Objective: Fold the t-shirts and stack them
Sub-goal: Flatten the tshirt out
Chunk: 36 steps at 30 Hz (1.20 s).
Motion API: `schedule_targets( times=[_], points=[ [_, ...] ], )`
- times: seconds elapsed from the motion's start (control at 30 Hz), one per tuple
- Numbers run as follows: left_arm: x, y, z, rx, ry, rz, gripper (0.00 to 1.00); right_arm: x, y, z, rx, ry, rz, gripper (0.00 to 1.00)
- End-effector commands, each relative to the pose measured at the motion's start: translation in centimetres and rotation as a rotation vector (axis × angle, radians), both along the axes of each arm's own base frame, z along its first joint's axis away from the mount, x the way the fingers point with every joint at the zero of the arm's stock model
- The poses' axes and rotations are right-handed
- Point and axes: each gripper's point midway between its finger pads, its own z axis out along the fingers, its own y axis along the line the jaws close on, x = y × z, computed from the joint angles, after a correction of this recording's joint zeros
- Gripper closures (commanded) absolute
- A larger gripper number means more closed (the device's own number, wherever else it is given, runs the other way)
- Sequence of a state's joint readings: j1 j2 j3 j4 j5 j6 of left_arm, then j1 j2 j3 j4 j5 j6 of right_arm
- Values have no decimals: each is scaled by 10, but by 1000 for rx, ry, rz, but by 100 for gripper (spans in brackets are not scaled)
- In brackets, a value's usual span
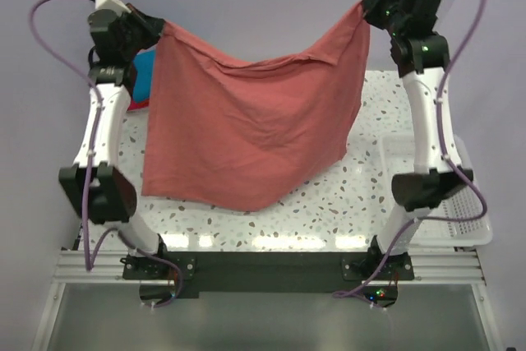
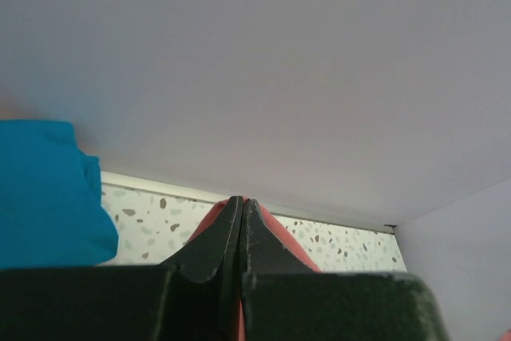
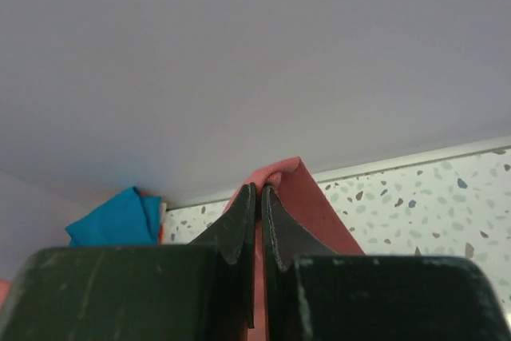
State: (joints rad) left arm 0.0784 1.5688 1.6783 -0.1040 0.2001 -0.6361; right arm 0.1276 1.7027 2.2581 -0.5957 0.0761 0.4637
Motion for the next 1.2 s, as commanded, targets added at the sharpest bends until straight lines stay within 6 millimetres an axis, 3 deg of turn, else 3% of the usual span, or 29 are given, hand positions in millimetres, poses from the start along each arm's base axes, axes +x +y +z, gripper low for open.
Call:
schedule_targets(
  times=[0.0,0.03,0.13,0.17,0.2,0.27,0.3,0.33,0.47,0.5,0.53,0.57,0.6,0.67,0.73,0.77,0.8,0.83,0.87,0.93,0.97,1.0,1.03,1.07,1.1,1.17],
  points=[
    [55,-18,46,-40,-200,-131,100,62,11,6,-6,-103,51,100],
    [68,-22,49,-52,-207,-150,100,61,10,37,5,-182,51,100],
    [98,-38,84,-52,-317,-217,100,80,-1,53,31,-268,18,100],
    [100,-41,96,-54,-361,-235,100,80,-12,62,40,-303,-31,100],
    [101,-41,110,-55,-420,-243,100,76,-16,83,48,-391,-51,100],
    [85,-36,143,-55,-536,-222,100,63,-28,101,50,-452,-102,100],
    [85,-34,138,-53,-541,-219,100,54,-36,118,43,-513,-143,100],
    [75,-34,152,-45,-612,-223,100,40,-40,137,43,-562,-162,100],
    [60,-30,170,-22,-677,-219,100,3,-54,180,24,-681,-223,100],
    [60,-27,170,-18,-672,-212,100,-2,-56,182,18,-684,-228,100],
    [61,-24,166,-8,-663,-203,100,6,-55,170,10,-647,-223,100],
    [63,-21,158,-7,-639,-198,100,-13,-56,179,14,-661,-224,100],
    [64,-19,151,-5,-624,-196,100,7,-54,146,2,-590,-216,100],
    [66,-18,128,-8,-566,-199,100,1,-57,128,7,-559,-225,100],
    [63,-19,110,-4,-531,-204,100,-9,-58,93,4,-485,-229,100],
    [59,-19,87,-14,-473,-199,100,-12,-57,79,18,-453,-223,100],
    [56,-18,73,-21,-442,-196,100,-36,-58,83,31,-467,-218,100],
    [50,-19,63,-29,-430,-193,100,-28,-56,36,24,-365,-211,100],
    [38,-19,35,-41,-371,-183,100,-43,-56,5,38,-297,-205,100],
    [24,-17,7,-60,-316,-160,100,-59,-56,-27,49,-235,-199,100],
    [7,-15,-22,-79,-255,-138,100,-68,-52,-49,76,-178,-184,100],
    [-3,-15,-36,-95,-226,-130,100,-74,-52,-107,68,-46,-187,100],
    [-12,-15,-52,-107,-188,-117,100,-102,-51,-107,88,-56,-177,100],
    [-32,-15,-80,-129,-131,-96,100,-114,-49,-126,114,-16,-171,100],
    [-42,-16,-96,-157,-89,-92,100,-129,-50,-176,104,95,-178,100],
    [-72,-14,-140,-187,17,-49,100,-165,-53,-194,113,124,-183,100]
  ],
)
